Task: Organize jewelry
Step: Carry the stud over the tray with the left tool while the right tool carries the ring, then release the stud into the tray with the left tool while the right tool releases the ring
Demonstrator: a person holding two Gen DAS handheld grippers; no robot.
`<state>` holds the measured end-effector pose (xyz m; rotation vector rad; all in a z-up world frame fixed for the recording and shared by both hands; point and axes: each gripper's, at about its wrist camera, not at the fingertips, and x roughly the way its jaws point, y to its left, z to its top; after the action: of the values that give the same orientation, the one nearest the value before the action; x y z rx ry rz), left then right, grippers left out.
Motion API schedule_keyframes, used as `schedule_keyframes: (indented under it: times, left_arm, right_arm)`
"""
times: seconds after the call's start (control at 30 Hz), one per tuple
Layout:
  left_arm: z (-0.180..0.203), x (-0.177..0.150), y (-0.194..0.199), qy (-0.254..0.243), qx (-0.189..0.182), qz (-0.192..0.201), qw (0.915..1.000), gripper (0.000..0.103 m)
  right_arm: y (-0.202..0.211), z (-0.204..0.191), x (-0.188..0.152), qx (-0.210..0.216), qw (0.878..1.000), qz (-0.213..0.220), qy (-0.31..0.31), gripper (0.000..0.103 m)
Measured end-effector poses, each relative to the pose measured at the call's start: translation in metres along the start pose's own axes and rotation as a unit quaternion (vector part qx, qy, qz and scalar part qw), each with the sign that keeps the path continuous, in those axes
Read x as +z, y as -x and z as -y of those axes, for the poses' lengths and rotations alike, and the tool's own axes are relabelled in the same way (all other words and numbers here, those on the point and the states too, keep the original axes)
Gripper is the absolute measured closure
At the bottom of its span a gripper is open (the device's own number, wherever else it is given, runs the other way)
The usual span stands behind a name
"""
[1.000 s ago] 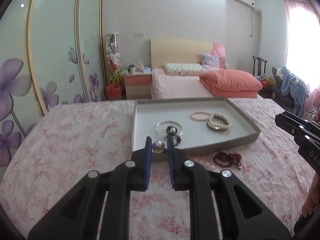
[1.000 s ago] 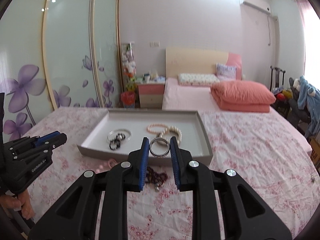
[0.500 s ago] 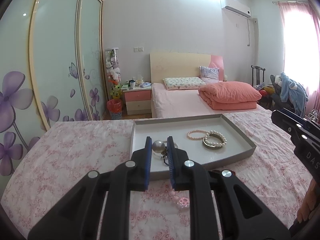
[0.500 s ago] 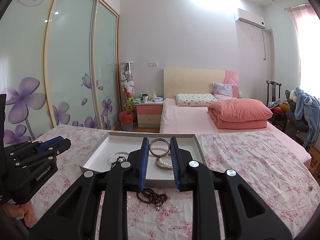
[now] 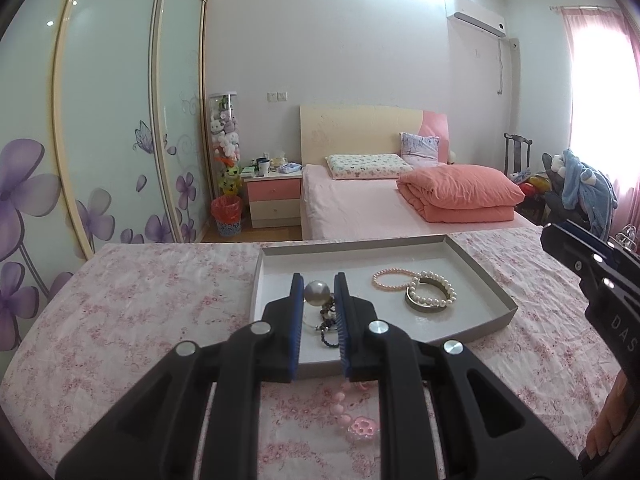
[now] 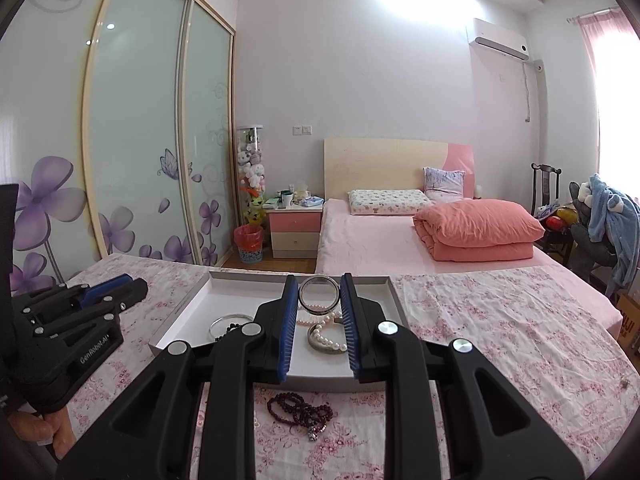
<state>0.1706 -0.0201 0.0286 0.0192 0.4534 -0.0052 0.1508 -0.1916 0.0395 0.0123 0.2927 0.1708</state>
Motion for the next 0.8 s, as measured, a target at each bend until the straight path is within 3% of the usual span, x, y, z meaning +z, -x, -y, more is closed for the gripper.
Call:
schedule_keyframes:
  times: [0.3,0.8]
  left_arm:
    - [0.001,0.009,-0.034,-0.001,-0.002,-0.006,1.0,0.087]
    - [0.008,0.013,-0.108,0.001,-0.025,-0.054,0.9982,0.087]
  right_arm:
    - [-0.037,0.009,0.008,0.003,1.0,-0.014,-0.028,0.08]
    - [-0.12,0.018,-0.005,0.025,0.992,-0.109,-0.06,0.08]
